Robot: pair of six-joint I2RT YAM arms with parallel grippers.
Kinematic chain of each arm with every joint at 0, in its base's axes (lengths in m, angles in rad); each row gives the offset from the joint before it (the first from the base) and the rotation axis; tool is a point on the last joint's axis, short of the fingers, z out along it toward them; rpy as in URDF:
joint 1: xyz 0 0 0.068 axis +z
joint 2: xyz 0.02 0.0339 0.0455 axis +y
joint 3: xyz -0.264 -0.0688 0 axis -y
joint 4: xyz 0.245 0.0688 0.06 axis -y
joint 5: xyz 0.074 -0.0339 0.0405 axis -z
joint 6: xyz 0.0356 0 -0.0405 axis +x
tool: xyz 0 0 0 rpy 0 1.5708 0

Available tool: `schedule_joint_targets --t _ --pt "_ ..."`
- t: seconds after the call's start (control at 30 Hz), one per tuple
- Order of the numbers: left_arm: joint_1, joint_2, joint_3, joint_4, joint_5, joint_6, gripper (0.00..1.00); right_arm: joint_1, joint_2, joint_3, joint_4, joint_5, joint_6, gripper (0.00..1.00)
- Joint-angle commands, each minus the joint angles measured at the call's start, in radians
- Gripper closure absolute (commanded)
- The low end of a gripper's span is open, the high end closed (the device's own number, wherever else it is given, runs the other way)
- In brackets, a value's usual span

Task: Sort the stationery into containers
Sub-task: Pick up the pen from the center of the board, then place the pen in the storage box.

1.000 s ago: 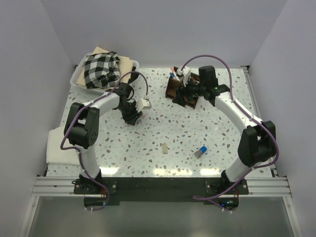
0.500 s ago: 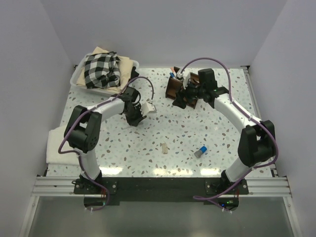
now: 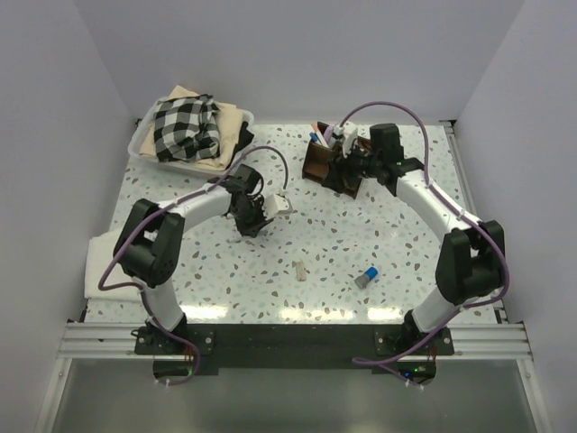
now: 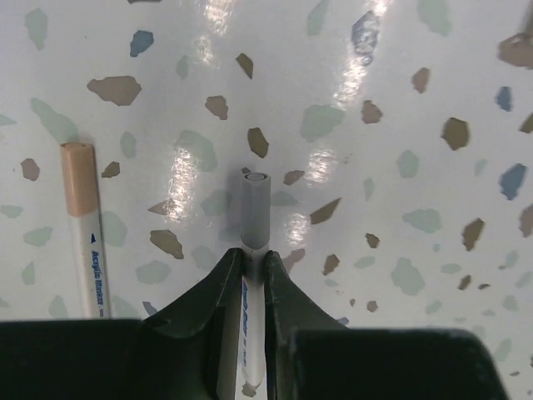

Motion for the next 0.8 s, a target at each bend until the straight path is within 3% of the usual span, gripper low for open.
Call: schedule_joint_targets --t 0.0,0.17,0.27,0.37,0.4,0.5,0.67,0.77 --pt "-0.007 -0.145 0.150 -0.131 0.137 0.012 1.00 -0.057 -0.077 0.118 0.062 0.076 0.107 0.34" --pt "-0.005 -0.111 0.507 -0.170 0.243 0.031 1.00 -0.080 -0.068 0.169 0.037 0.148 0.133 0.31" --pt "0.011 -0.064 0.594 -0.066 0.344 -0.023 1.00 -0.093 -0.060 0.154 0.067 0.202 0.187 0.30" --pt "0.050 -0.082 0.488 0.276 0.466 -0.182 1.00 -0.108 -0.043 0.152 0.075 0.243 0.233 0.30" --pt "0.056 -0.099 0.443 0.514 0.505 -0.283 1.00 -0.110 -0.038 0.158 0.075 0.253 0.247 0.30" --pt "0.065 -0.053 0.343 0.904 0.577 -0.468 1.00 -0.123 -0.025 0.169 0.060 0.290 0.250 0.29" --pt "0.056 0.085 0.359 1.316 0.599 -0.737 1.00 -0.128 -0.014 0.184 0.048 0.313 0.239 0.28" --pt "0.041 0.165 0.433 1.366 0.573 -0.776 1.00 -0.126 -0.006 0.187 0.054 0.336 0.239 0.27"
